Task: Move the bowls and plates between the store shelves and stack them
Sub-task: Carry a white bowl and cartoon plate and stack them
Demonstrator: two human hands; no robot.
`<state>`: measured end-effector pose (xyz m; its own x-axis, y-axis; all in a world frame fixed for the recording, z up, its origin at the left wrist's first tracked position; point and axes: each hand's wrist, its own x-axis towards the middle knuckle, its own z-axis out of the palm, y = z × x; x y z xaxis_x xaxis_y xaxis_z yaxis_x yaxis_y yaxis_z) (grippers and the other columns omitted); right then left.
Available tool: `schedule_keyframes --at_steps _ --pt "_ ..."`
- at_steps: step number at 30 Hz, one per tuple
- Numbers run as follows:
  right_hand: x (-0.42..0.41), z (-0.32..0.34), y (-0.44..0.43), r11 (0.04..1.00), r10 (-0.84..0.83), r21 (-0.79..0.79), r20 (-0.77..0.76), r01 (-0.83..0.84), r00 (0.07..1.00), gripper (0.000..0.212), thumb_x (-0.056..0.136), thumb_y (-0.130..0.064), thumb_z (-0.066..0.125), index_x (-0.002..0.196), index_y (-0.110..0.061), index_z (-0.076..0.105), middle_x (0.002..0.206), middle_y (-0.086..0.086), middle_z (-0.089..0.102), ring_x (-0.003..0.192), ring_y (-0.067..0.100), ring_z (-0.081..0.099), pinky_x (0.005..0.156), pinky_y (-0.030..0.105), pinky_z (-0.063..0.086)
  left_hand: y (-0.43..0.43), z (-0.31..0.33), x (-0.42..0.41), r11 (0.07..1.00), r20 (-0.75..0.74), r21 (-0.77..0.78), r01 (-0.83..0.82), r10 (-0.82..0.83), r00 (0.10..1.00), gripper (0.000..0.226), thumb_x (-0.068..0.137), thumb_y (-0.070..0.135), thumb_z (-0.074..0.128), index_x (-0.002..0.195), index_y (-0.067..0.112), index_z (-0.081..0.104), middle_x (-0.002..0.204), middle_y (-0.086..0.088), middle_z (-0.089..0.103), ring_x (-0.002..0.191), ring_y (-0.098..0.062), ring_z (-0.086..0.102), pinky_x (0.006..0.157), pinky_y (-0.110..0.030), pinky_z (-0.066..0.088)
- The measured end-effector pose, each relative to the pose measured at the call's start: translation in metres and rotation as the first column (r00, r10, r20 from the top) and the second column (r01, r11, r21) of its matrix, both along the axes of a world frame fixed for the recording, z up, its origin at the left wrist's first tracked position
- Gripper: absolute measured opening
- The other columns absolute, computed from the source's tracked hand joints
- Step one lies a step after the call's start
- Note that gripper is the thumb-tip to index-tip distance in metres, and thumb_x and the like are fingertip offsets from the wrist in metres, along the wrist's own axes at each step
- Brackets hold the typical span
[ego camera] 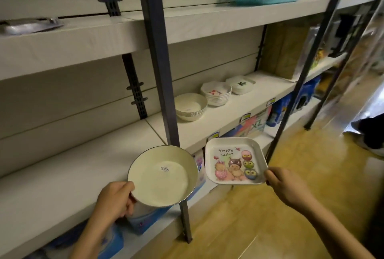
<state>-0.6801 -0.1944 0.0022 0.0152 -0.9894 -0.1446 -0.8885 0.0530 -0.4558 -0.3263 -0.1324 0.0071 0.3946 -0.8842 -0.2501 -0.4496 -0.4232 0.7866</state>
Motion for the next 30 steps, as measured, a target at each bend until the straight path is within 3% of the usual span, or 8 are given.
schedule_keyframes --at_steps 4,9,16,20,26,30 --pt "-0.03 0.0 -0.004 0.998 -0.059 0.006 -0.011 0.059 0.998 0.037 0.093 -0.024 0.041 0.056 -0.023 0.046 0.062 -0.004 0.053 0.067 0.024 0.052 0.053 0.032 0.034 -0.018 -0.002 -0.029 0.999 -0.026 0.014 0.034 -0.034 0.999 0.04 0.088 0.009 0.043 0.05 0.004 0.052 0.035 -0.011 0.052 0.031 -0.016 0.037 0.048 -0.027 0.035" --pt "-0.055 0.004 -0.014 0.994 -0.112 0.021 0.002 0.112 0.994 0.037 0.093 -0.021 0.042 0.056 -0.023 0.046 0.061 -0.006 0.052 0.066 0.022 0.051 0.053 0.03 0.033 -0.044 0.002 -0.06 0.996 -0.037 0.002 0.092 -0.092 0.995 0.04 0.089 0.01 0.042 0.051 0.006 0.051 0.034 -0.007 0.052 0.03 -0.015 0.035 0.046 -0.027 0.036" --pt "-0.084 0.007 -0.043 0.977 -0.213 0.016 0.002 0.213 0.977 0.034 0.094 -0.029 0.039 0.064 -0.024 0.055 0.077 0.003 0.066 0.074 0.024 0.06 0.069 0.04 0.052 -0.094 0.005 -0.098 0.991 -0.106 -0.014 0.136 -0.136 0.985 0.036 0.093 0.013 0.041 0.062 0.005 0.057 0.038 -0.005 0.054 0.03 -0.011 0.04 0.049 -0.027 0.04" --pt "-0.1 0.009 -0.074 0.974 -0.227 -0.005 -0.021 0.227 0.974 0.036 0.095 -0.026 0.039 0.061 -0.024 0.052 0.076 0.006 0.066 0.073 0.026 0.059 0.064 0.036 0.046 -0.126 0.002 -0.116 0.992 -0.138 -0.037 0.125 -0.129 0.982 0.037 0.093 0.012 0.04 0.063 0.002 0.059 0.037 -0.006 0.056 0.032 -0.014 0.043 0.052 -0.029 0.044" --pt "-0.111 0.002 -0.131 0.973 -0.229 -0.026 0.033 0.23 0.973 0.035 0.094 -0.026 0.041 0.063 -0.024 0.056 0.075 0.006 0.066 0.072 0.027 0.06 0.068 0.041 0.049 -0.171 -0.007 -0.133 0.994 -0.157 -0.027 0.107 -0.109 0.982 0.032 0.095 0.013 0.039 0.075 0.0 0.06 0.037 -0.004 0.057 0.03 -0.012 0.043 0.049 -0.027 0.041" --pt "-0.12 0.005 -0.171 0.988 -0.154 0.015 0.044 0.154 0.987 0.037 0.095 -0.025 0.039 0.062 -0.023 0.054 0.063 -0.006 0.058 0.063 0.016 0.053 0.057 0.034 0.04 -0.197 -0.008 -0.145 0.998 -0.138 -0.022 0.053 -0.055 0.989 0.032 0.095 0.013 0.039 0.076 -0.001 0.061 0.037 -0.005 0.057 0.029 -0.012 0.043 0.049 -0.028 0.042"
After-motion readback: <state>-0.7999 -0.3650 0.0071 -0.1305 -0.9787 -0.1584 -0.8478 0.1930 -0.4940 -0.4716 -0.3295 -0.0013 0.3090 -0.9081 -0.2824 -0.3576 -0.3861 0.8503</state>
